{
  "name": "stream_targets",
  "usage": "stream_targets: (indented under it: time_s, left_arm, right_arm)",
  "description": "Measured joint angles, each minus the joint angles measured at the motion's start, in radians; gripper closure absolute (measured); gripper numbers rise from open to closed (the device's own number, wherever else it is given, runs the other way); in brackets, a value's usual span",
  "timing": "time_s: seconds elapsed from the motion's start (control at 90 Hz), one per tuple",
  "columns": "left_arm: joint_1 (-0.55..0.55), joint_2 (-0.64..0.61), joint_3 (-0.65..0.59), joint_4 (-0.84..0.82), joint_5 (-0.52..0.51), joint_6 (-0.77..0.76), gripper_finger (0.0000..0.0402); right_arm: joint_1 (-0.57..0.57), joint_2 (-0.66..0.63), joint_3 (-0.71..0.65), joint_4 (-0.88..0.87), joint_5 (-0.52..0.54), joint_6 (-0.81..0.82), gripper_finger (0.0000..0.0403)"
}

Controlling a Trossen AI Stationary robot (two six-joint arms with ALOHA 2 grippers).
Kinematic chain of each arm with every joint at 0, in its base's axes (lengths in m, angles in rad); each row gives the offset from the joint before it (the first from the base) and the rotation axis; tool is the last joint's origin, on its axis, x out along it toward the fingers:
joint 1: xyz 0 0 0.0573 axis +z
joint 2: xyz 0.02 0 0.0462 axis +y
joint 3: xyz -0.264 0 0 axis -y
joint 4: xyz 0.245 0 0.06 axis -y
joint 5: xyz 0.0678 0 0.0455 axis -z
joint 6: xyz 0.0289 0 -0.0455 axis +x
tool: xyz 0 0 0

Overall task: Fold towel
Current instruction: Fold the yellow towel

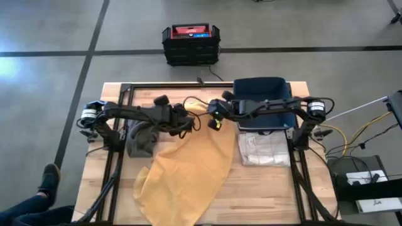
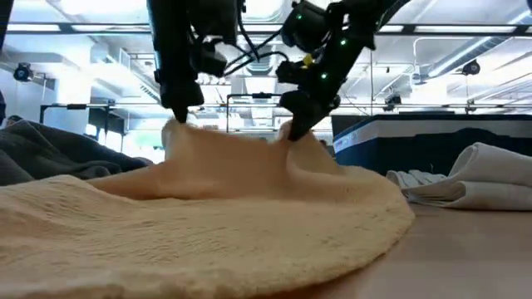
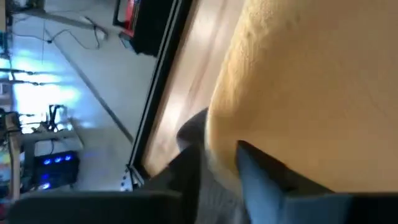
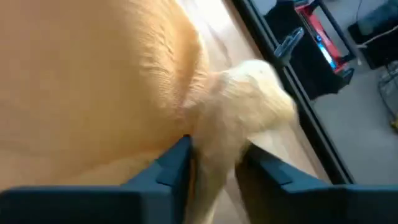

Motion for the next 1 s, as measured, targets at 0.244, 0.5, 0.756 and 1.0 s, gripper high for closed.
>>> stream_targets:
  time_s: [0.244,0.5,0.756,1.0]
  left_arm:
    - [-0.114,-0.194,-0.015,0.052,0.056,-0.07,0.0176]
    - [-0.428,-0.409,-0.238,0.271,0.331,-0.265,0.0164]
    - [-0.73,-0.371,-0.477,0.389,0.452,-0.662,0.0208]
    - [-0.894,-0.251,-0.578,0.49,0.517,-0.954,0.0254]
  right_arm:
    - [0.02,-0.077,0.168,-0.292,-0.085,0.046,0.018]
    - [0.228,-0.145,0.098,-0.231,-0.413,0.166,0.0145]
    - [0.56,0.004,-0.037,0.173,-0.285,0.263,0.0163]
    - [0.645,0.25,0.034,0.199,-0.18,0.437,0.0206]
